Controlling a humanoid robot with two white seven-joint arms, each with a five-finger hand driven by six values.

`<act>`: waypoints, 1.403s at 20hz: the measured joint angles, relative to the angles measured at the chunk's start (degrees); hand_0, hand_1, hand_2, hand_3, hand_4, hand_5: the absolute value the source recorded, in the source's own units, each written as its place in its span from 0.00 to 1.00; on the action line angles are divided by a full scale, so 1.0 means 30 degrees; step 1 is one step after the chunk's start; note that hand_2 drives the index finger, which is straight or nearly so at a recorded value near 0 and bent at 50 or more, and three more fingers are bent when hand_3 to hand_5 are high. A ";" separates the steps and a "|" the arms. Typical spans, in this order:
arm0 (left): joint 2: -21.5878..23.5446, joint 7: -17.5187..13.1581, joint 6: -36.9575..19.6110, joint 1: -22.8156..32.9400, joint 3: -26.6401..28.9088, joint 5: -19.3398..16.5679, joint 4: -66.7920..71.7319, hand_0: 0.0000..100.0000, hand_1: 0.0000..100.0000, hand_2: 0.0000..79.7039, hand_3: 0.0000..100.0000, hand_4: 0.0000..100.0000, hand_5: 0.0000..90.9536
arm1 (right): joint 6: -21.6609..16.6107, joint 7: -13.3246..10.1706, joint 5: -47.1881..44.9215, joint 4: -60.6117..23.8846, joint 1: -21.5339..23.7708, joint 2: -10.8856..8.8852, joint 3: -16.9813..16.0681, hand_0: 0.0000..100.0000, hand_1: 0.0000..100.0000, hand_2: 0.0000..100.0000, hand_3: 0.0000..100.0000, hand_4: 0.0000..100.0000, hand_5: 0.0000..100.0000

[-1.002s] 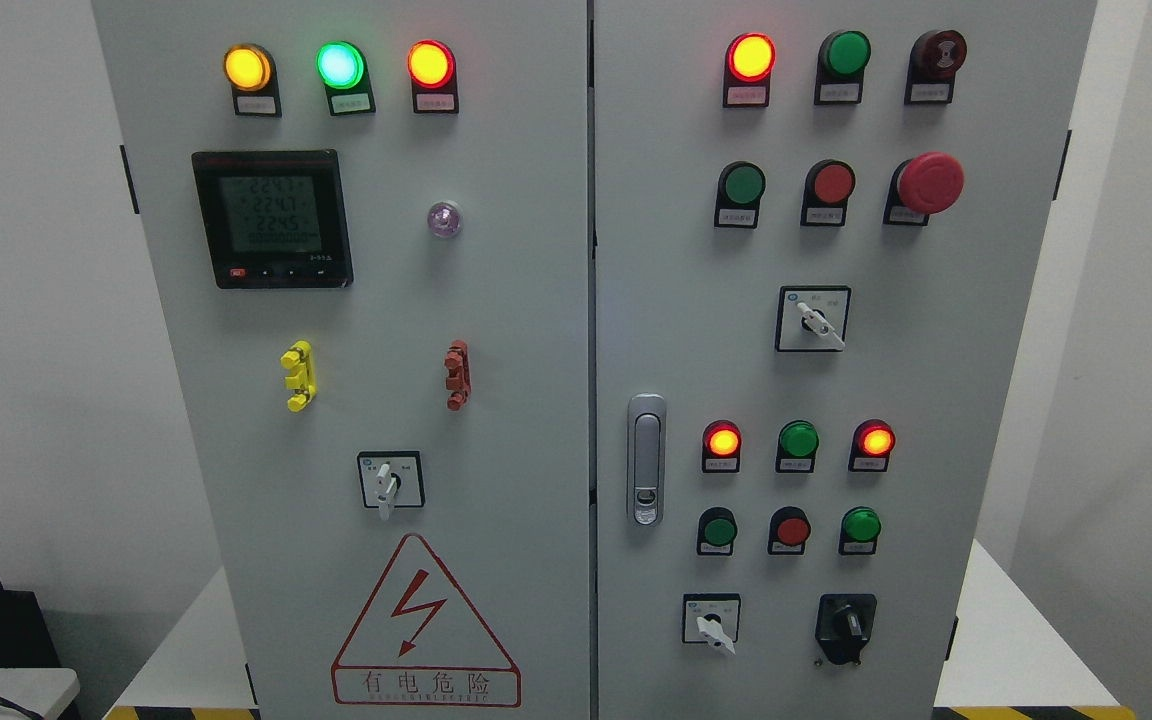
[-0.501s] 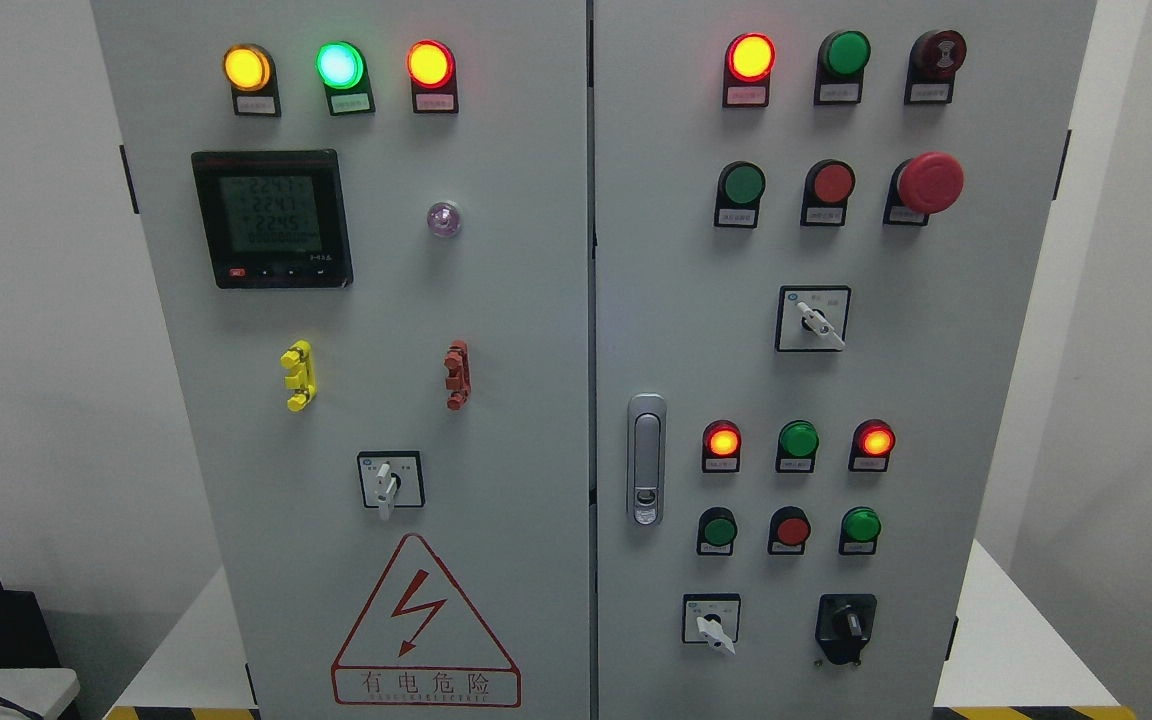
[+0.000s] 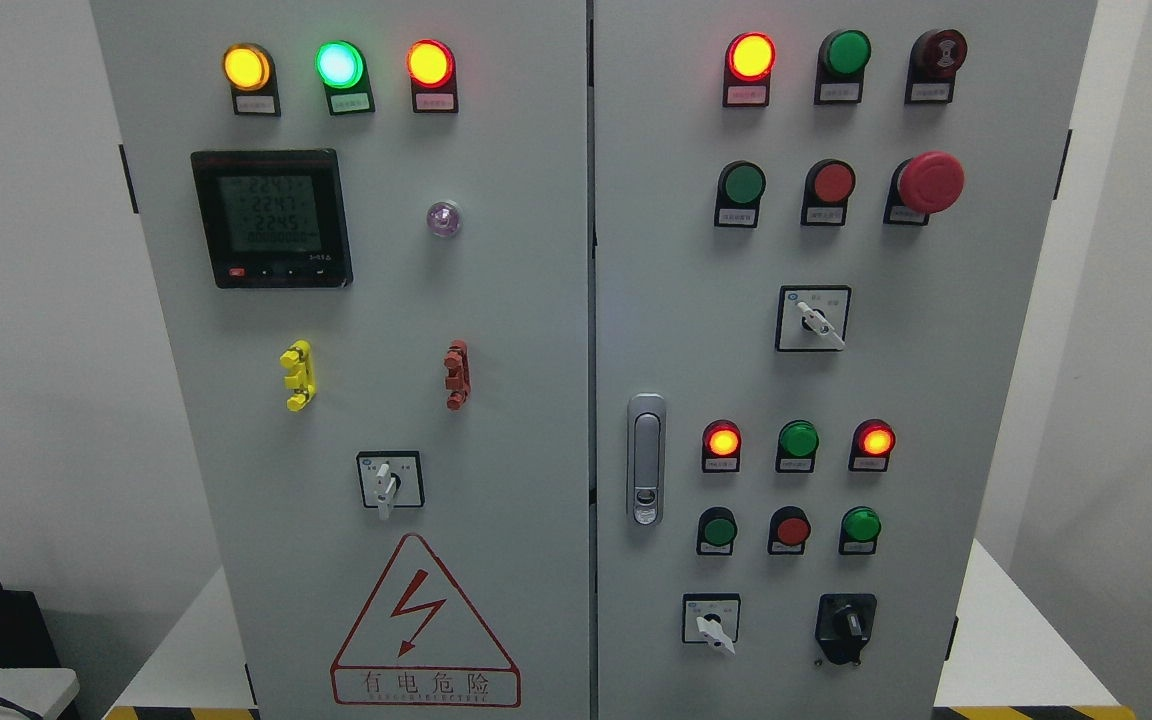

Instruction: Turn on light switch 1

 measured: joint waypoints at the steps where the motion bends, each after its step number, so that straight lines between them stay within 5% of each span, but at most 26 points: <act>1: -0.0016 0.0378 0.0203 -0.0247 -0.0488 -0.0155 -0.0196 0.21 0.00 0.57 0.66 0.71 0.64 | 0.0000 0.0000 0.0000 -0.0002 0.0000 0.0000 0.0000 0.12 0.39 0.00 0.00 0.00 0.00; 6: -0.0087 0.1499 0.1545 -0.0862 -0.2533 -0.1085 -0.0860 0.16 0.03 0.59 0.70 0.74 0.71 | 0.0000 0.0000 0.0000 0.0000 0.0000 0.0000 0.0000 0.12 0.39 0.00 0.00 0.00 0.00; 13: -0.0509 0.2955 0.4306 -0.1405 -0.4612 -0.2793 -0.1460 0.01 0.34 0.64 0.77 0.77 0.78 | -0.0001 0.0000 0.0000 -0.0001 0.0000 0.0000 0.0000 0.12 0.39 0.00 0.00 0.00 0.00; 21: -0.1038 0.4728 0.7369 -0.2671 -0.6616 -0.3371 -0.1790 0.17 0.46 0.67 0.79 0.79 0.86 | -0.0001 0.0000 0.0000 -0.0001 0.0000 0.0000 0.0000 0.12 0.39 0.00 0.00 0.00 0.00; 28: -0.1345 0.5179 0.8838 -0.3343 -0.7754 -0.3462 -0.1922 0.22 0.47 0.65 0.65 0.72 0.73 | -0.0001 0.0000 0.0000 -0.0001 0.0000 0.0000 0.0000 0.12 0.39 0.00 0.00 0.00 0.00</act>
